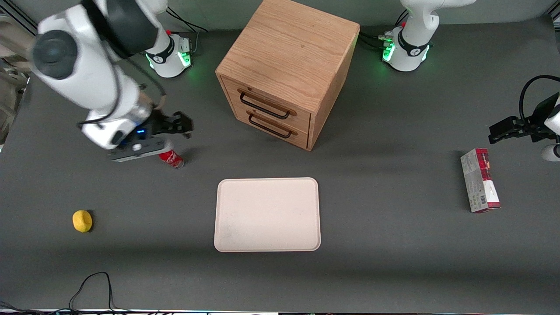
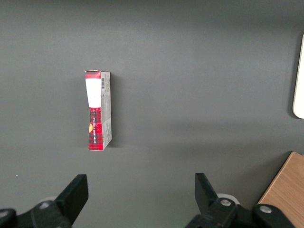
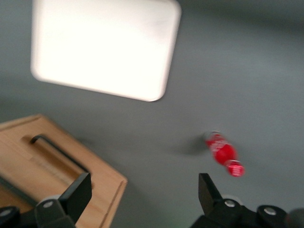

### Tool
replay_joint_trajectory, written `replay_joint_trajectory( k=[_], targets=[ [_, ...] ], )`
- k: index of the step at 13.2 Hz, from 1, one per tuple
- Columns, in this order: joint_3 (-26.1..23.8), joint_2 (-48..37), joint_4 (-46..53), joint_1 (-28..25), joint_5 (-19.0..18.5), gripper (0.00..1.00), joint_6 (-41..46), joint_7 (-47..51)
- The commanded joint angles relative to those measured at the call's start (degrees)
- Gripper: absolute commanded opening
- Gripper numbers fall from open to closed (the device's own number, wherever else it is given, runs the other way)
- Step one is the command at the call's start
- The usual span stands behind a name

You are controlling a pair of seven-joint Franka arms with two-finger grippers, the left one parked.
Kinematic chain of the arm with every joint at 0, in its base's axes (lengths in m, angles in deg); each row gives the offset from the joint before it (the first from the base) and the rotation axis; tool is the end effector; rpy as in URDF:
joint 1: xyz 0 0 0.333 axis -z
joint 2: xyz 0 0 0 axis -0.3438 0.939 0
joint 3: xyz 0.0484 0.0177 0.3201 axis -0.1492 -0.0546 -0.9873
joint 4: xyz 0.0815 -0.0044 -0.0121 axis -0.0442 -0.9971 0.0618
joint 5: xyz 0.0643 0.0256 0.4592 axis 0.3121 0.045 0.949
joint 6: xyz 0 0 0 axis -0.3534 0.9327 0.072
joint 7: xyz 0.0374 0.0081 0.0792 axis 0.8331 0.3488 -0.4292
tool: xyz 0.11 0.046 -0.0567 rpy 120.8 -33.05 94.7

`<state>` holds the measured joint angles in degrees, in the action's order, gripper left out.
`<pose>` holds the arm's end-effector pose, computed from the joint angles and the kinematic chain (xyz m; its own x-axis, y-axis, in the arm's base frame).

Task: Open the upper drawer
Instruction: 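Move the right gripper toward the upper drawer's black handle, then hook the right gripper fingers around the upper drawer's black handle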

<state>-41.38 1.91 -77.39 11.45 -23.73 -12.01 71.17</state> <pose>0.6156 0.3001 0.5222 0.9712 0.2278 -0.0694 0.2239 -0.9728 -0.0593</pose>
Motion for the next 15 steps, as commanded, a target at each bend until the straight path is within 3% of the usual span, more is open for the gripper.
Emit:
replay_joint_trajectory(
  k=[1, 2, 4, 5, 10, 15],
  targets=[
    [-7.4, 1.9, 2.5, 0.2, -0.2, 1.0, 1.9, -8.2],
    [-9.4, 2.1, 2.2, 0.3, 0.4, 1.0, 2.1, -13.3],
    [-10.6, 3.3, 1.6, 0.3, 9.0, 1.0, 2.2, -16.1],
    [-11.0, 3.7, 0.7, 0.1, 10.6, 1.0, 2.0, -17.3],
    [-11.3, 7.0, -4.9, 0.0, 11.4, 1.0, -3.0, -27.4],
    [-11.8, 8.9, -9.6, -0.2, 11.4, 1.0, -8.6, -29.7]
  ],
)
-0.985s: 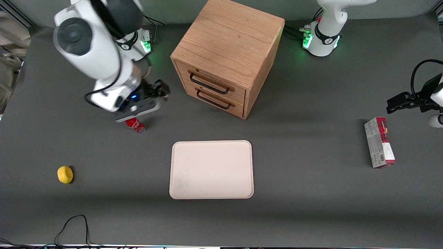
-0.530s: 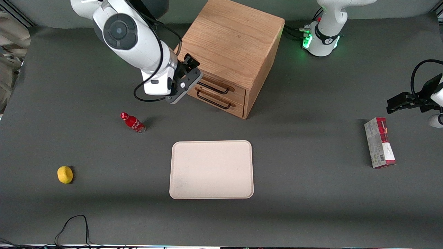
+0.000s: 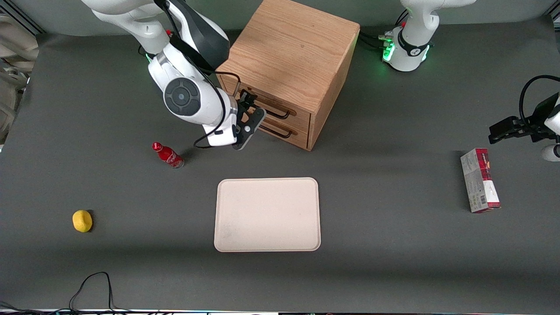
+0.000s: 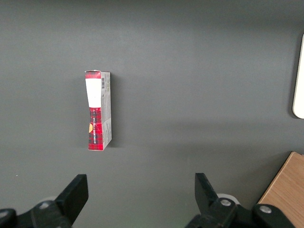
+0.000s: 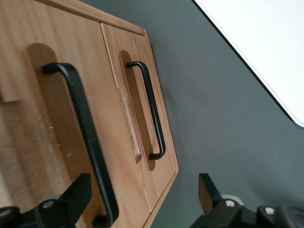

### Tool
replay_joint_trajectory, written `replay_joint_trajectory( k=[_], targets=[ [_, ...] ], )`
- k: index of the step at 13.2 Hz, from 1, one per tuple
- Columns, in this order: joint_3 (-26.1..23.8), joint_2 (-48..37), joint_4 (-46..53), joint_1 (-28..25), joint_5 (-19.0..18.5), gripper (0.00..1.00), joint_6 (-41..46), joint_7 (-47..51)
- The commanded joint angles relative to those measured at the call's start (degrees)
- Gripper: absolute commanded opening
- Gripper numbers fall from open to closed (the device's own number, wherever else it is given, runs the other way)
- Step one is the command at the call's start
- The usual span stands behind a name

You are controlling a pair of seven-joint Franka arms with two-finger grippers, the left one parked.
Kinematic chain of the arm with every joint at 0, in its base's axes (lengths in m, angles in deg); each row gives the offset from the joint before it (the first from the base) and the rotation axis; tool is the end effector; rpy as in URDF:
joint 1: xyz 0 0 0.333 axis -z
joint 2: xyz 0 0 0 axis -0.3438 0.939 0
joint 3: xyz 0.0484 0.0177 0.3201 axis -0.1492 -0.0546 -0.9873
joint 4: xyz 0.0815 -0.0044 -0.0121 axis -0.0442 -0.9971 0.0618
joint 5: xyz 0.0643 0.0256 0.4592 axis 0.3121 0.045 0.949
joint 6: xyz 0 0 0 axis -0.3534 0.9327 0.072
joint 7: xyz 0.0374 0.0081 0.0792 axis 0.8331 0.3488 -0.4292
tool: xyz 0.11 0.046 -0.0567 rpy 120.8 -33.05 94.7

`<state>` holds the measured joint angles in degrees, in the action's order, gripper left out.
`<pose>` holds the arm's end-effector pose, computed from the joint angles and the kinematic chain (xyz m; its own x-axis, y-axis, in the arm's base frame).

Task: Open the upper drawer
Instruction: 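Hook the right gripper fingers around the upper drawer's black handle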

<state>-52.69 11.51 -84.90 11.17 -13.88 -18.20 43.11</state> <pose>0.5435 0.4288 0.3733 0.6270 0.7693 -0.1228 0.6856 -0.6198 -0.3819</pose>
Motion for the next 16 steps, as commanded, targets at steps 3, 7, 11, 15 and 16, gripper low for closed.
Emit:
replay_joint_trajectory(
  k=[3, 7, 11, 15, 16],
  targets=[
    [-1.1, -0.4, -4.1, -0.5, 1.6, 1.0, -5.4, -1.6],
    [-1.4, -0.9, -3.9, -0.4, 1.7, 1.0, -4.2, -1.3],
    [-1.7, -1.0, -3.8, -0.3, 3.3, 1.0, -3.3, -1.7],
    [-1.7, -0.3, -3.9, -0.4, 2.3, 1.0, -5.5, -3.2],
    [-1.6, 0.2, -4.3, -0.4, 2.1, 1.0, -7.1, -4.4]
  ],
)
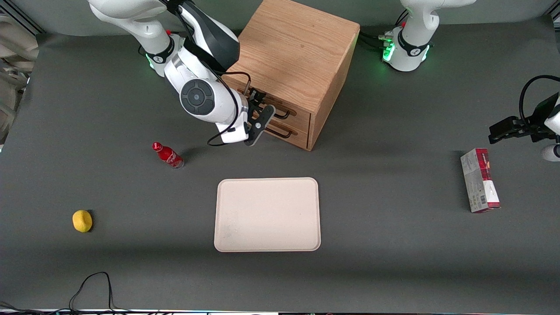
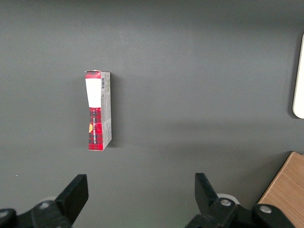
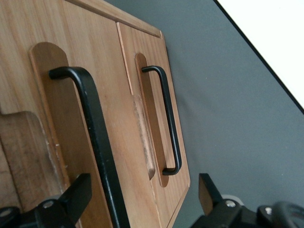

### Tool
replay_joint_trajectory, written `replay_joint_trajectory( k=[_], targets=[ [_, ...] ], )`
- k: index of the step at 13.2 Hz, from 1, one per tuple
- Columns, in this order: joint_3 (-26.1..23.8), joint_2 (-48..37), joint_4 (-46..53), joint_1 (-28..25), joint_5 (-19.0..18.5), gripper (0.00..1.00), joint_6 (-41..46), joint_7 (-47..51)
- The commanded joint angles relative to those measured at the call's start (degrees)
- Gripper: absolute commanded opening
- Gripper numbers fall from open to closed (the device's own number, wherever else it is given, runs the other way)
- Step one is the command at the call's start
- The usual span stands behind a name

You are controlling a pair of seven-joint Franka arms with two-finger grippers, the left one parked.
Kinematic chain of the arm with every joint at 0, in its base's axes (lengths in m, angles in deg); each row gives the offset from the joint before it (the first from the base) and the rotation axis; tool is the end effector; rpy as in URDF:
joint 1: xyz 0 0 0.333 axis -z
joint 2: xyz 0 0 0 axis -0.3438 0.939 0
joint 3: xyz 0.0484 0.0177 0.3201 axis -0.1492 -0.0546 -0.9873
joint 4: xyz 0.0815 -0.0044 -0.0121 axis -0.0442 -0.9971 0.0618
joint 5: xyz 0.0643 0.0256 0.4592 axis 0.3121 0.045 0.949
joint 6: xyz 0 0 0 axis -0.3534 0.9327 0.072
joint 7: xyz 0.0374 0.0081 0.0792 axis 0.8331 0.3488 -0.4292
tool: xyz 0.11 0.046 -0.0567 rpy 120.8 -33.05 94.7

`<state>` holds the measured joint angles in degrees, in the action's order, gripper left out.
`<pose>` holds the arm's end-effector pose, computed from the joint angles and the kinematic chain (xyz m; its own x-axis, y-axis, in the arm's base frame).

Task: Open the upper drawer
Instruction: 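Hook the right gripper fingers around the upper drawer's black handle, then pull the upper drawer outward by its handle with the right gripper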

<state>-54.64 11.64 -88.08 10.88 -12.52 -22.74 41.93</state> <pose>0.5224 0.4504 0.3534 0.6054 0.7911 -0.0878 0.7040 -0.5836 -0.4046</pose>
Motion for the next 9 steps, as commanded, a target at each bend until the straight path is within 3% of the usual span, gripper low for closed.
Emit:
replay_joint_trajectory(
  k=[1, 6, 9],
  targets=[
    [0.4, 1.1, -1.0, -0.1, -0.3, 1.0, -3.6, -3.5],
    [1.1, 3.4, 3.3, 0.3, -6.7, 1.0, -4.8, -4.5],
    [4.6, 5.4, 8.5, 0.3, -14.4, 1.0, -4.8, -4.9]
  ],
)
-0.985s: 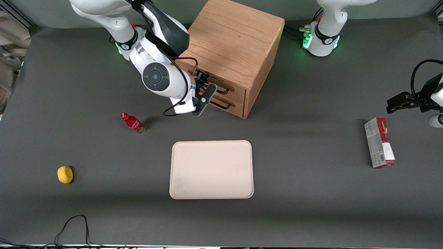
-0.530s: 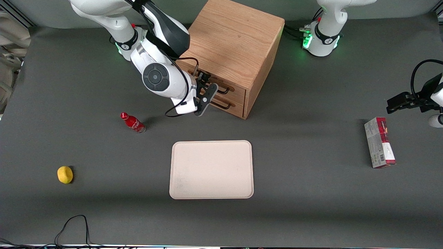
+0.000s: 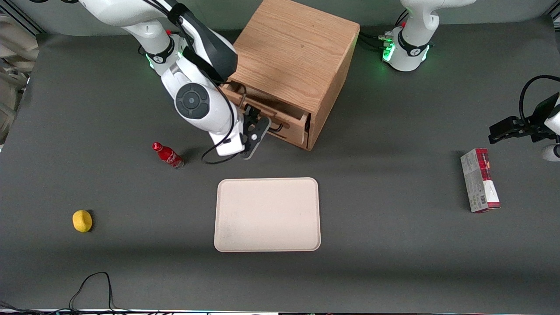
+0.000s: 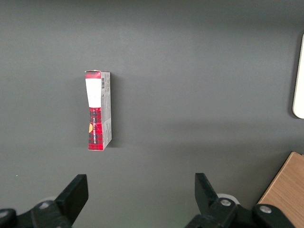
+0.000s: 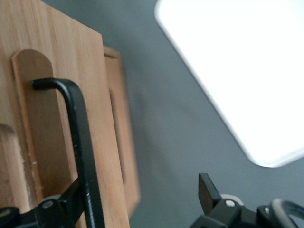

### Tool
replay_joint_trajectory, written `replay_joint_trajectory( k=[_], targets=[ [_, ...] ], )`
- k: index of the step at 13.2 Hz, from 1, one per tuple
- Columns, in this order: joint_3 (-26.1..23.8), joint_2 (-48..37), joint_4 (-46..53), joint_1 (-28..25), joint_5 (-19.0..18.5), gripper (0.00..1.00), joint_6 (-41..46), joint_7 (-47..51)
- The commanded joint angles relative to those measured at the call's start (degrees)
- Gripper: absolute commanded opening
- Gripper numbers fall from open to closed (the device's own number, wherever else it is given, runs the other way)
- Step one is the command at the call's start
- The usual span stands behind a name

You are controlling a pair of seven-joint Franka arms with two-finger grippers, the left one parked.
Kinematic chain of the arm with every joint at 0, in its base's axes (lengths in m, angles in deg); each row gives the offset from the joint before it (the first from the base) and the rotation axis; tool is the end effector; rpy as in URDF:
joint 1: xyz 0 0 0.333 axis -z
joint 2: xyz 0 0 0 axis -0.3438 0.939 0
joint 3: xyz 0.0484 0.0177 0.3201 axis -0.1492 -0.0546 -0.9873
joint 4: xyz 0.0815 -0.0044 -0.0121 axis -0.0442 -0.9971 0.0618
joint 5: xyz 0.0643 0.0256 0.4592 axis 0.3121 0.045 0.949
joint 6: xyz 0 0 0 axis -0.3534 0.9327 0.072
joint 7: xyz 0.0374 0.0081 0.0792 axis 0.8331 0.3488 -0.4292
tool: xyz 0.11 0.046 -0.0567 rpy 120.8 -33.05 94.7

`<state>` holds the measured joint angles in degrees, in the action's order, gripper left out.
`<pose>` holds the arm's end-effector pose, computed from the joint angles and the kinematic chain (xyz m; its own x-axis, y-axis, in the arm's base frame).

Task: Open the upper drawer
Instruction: 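Pull the upper drawer outward by its handle with the right gripper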

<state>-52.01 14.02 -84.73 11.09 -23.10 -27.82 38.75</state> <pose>0.5803 0.4217 0.3522 0.5771 0.8166 -0.0078 0.7942 -0.5634 -0.2275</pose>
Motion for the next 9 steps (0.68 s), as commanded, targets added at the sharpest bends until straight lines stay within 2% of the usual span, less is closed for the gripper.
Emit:
replay_joint_trajectory(
  k=[1, 6, 9],
  targets=[
    [3.3, 4.1, 6.9, 0.1, -4.2, 1.0, 0.3, -1.8],
    [8.2, 6.5, 12.8, 0.1, -4.4, 1.0, 0.3, -0.9],
    [10.1, 5.9, 16.4, 0.0, -7.1, 1.0, 1.2, -0.6]
  ],
)
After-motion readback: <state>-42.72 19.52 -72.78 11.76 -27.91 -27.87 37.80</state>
